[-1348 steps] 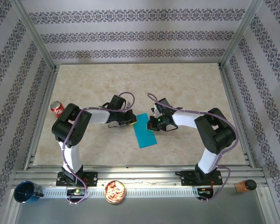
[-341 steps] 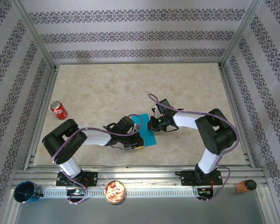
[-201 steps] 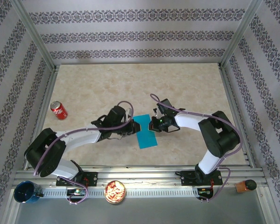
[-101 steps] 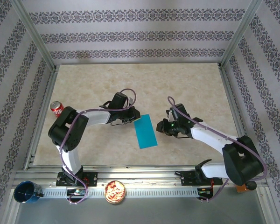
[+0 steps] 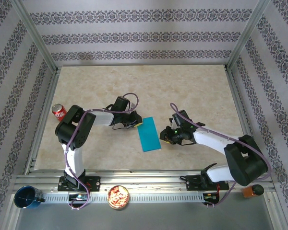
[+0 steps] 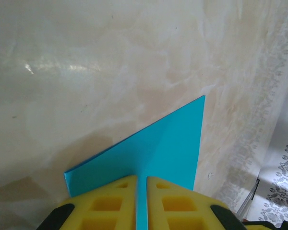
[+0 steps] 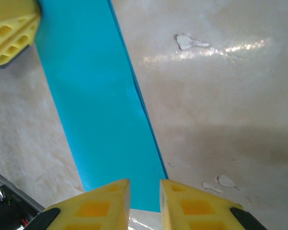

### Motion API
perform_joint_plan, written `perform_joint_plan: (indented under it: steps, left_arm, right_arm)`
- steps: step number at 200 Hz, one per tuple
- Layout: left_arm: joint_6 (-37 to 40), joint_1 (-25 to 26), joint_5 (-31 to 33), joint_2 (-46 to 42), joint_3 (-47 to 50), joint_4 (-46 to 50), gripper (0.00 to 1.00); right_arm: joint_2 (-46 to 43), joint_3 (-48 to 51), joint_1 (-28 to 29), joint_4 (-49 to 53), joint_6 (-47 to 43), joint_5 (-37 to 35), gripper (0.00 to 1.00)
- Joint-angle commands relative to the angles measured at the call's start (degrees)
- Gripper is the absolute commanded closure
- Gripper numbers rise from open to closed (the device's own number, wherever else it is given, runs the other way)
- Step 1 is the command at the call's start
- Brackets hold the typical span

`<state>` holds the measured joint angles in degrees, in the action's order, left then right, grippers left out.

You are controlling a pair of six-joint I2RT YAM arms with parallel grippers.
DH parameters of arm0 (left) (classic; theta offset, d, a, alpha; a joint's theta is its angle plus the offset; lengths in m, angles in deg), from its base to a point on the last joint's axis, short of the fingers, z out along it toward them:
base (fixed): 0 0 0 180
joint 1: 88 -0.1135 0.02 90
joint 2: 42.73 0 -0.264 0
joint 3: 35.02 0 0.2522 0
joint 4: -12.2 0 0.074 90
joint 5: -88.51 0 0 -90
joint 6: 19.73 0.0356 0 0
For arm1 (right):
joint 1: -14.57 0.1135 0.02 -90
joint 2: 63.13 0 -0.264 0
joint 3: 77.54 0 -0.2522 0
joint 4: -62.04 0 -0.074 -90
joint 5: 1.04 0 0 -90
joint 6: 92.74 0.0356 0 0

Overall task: Fold a paper plane with a square sheet of paper (pick it up from the middle)
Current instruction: Fold the triangle a second time at the center of the table.

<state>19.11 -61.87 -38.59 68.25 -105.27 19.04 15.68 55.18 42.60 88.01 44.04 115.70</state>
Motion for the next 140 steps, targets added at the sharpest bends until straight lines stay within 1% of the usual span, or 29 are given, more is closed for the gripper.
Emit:
perform_joint_plan:
  steps: [1, 36, 73, 113, 140]
  left_arm:
    - [1.76, -0.80, -0.34, 1.76, 1.42, -1.93, 0.87]
    - [1.76, -0.88, -1.00, 3.01, 2.83, -3.05, 0.87]
    - [1.86, -1.09, -1.13, 2.93, 3.51, -3.32, 0.87]
    - [2.15, -1.17, -1.31, 2.93, 3.09, -3.02, 0.87]
    - [2.19, -1.18, -1.39, 3.10, 2.84, -2.76, 0.87]
  right_arm:
    - [1.75, 0.05, 0.77, -0.65, 0.94, 2.19, 0.74]
    - [4.01, -0.67, 1.66, -0.55, 0.85, 3.23, 0.70]
    - [4.08, 0.06, 1.79, -0.25, 1.54, 2.07, 0.65]
    - [5.19, 0.04, 1.94, -1.43, 1.37, 4.48, 0.67]
    - [6.03, -0.14, 2.00, -1.47, 1.28, 4.42, 0.67]
